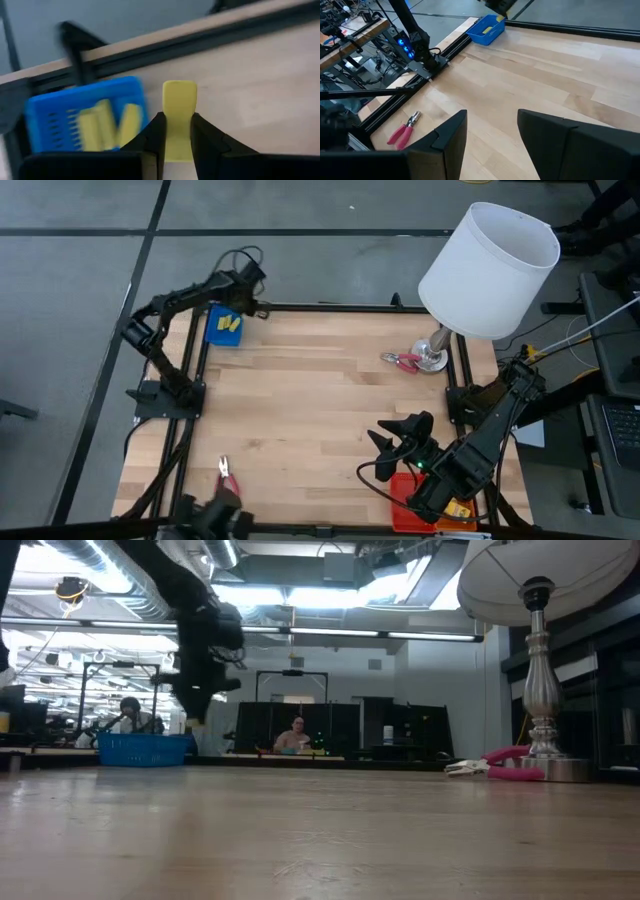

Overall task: Pick & Place School Supplies
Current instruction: Put the yellow eraser into the blue bin, then put the pink hole puncher into the red bin

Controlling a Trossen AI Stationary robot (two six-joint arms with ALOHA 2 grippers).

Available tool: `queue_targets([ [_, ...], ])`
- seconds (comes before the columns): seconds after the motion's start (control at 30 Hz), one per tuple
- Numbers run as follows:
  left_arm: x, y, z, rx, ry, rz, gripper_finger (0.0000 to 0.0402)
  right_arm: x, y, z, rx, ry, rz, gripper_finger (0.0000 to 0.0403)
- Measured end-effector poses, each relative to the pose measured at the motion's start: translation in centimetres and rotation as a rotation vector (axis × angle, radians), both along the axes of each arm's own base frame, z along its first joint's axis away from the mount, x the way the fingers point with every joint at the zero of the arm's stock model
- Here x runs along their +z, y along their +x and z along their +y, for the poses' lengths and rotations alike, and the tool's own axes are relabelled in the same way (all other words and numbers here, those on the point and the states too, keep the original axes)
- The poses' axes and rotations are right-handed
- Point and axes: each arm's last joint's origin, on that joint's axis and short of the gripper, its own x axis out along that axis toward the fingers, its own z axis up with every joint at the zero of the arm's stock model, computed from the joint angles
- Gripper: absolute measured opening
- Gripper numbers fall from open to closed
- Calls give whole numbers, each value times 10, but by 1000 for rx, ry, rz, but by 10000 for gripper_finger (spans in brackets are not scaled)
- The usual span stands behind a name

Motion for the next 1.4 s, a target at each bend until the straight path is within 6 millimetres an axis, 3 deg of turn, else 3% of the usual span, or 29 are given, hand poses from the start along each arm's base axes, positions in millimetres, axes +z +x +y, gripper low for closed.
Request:
queue_targets([
  [0.27, 6, -47, 17, 127, -52, 7, 59, 0, -1, -1, 0, -14, 13, 178],
  [0.43, 2, -58, 21, 81, -98, 7, 59, 0, -1, -1, -2, -12, 12, 178],
  [0.6, -16, -66, 13, 47, -176, 29, 60, 0, -1, -2, -4, -13, 12, 178],
  [0.83, -16, -60, 10, 39, -163, 23, 74, 0, -1, -2, -12, 1, 2, 178],
  [1.2, -3, -51, 5, -120, -82, 14, 180, 0, -1, -2, -15, 7, -1, 178],
  [1.3, 6, -46, 3, -186, -57, -98, 193, 0, -1, -2, -15, 7, -1, 178],
  [1.4, 18, -33, -7, -368, -90, -344, 196, 0, -1, -2, -15, 7, -2, 178],
])
